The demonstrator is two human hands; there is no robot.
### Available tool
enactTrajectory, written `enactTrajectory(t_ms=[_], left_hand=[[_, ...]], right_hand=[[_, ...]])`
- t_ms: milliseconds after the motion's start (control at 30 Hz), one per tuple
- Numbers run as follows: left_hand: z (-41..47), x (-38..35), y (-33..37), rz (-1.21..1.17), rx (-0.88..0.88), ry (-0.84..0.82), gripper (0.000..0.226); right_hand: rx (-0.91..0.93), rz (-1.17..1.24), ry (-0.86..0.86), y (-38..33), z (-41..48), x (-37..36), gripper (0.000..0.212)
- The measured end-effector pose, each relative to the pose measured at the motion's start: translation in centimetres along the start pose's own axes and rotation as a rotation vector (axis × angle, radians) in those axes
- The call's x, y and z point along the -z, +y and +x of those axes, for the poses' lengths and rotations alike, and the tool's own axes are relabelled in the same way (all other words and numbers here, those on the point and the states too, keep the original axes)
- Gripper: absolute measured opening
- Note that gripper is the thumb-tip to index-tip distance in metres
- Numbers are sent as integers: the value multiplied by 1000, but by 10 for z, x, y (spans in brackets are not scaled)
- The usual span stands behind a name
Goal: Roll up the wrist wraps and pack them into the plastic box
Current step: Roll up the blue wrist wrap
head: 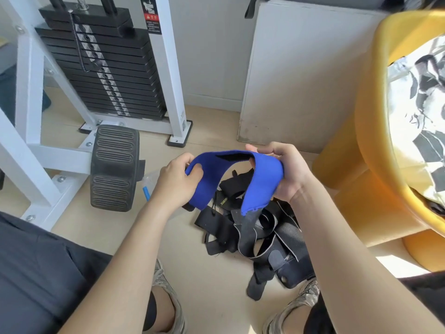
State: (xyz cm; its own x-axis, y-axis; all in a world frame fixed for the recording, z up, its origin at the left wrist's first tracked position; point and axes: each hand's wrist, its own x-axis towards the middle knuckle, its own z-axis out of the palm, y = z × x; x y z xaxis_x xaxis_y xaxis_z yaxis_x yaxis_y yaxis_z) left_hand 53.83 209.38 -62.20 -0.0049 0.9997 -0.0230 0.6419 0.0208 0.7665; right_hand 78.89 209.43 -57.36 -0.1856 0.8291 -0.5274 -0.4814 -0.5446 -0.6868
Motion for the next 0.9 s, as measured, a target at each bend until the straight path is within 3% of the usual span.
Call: enactTrajectory(t_ms=[200,267,400,500,633,767,900], left_hand=[[-1,-1,-7,3,28,-143,32],[-2,0,-7,-42,1,-202,31],[-3,5,7,-206,3,-242,6],[-5,7,25,-373,-2,-215,15],[-6,5,42,-424,-89,-72,15],[-9,1,48,-373,-143,58,20],[-11,-3,53,-370,-67,131,23]], right_hand=[[240,388,1,1,8,-3,30],[330,412,45,2,10,0,30],[362,166,133,8,12,-1,45],[306,-123,160,18,17,-5,51],[324,-511,56,30,13,-20,63],[423,-612,-57,29,3,-46,39],[618,-900,29,39,4,-61,32]])
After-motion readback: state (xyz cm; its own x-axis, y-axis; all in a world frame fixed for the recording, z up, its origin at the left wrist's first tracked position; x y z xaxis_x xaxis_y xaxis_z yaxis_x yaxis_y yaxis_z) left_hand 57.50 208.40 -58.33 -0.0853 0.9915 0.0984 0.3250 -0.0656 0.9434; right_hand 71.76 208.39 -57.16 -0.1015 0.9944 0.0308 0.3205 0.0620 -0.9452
